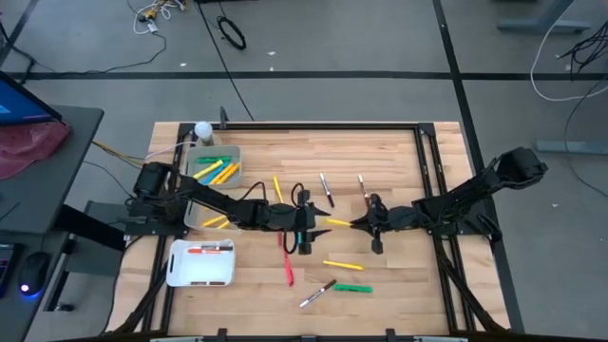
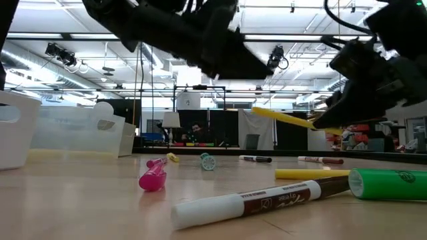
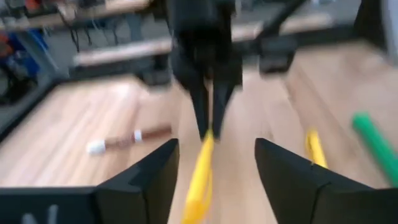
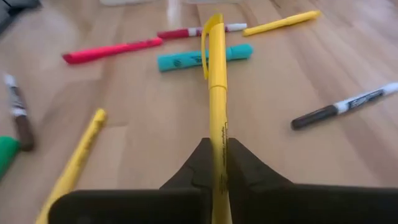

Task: Pick & Place Markers
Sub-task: Put the yellow pen into the transparent bin

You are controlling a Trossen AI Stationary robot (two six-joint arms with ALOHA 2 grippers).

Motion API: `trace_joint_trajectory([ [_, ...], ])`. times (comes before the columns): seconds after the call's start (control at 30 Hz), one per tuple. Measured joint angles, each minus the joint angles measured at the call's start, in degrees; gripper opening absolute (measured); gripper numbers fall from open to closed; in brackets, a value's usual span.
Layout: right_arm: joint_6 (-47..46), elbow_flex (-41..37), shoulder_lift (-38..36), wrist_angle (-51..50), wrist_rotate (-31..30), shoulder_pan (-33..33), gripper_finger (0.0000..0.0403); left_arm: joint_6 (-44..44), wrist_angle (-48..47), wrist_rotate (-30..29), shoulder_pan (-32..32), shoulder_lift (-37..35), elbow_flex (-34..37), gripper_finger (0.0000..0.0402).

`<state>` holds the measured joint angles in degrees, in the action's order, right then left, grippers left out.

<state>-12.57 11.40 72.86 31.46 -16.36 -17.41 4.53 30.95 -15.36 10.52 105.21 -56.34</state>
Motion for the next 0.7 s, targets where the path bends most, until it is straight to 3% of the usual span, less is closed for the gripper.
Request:
trace_joint_trajectory([
  [0.2,4.4,6.4,0.0,-9.5,-1.0,0.0,0.0013,-0.8,-5.5,-1.8,0.0,0.0,0.0,0.0288],
  [0.33,5.5,7.4,-0.1,-9.5,-1.1,0.0,0.0013,-0.8,-8.3,-1.9,-0.2,0.0,0.0,0.0302],
  [0.47,5.6,7.4,-0.1,-9.7,-1.1,0.0,0.0013,-0.8,-9.0,-0.6,-0.2,0.0,0.0,0.0281],
  [0.7,5.6,7.4,-0.1,-9.7,-1.1,0.0,0.0013,-0.9,-8.9,-0.9,-0.7,0.0,0.0,0.02],
])
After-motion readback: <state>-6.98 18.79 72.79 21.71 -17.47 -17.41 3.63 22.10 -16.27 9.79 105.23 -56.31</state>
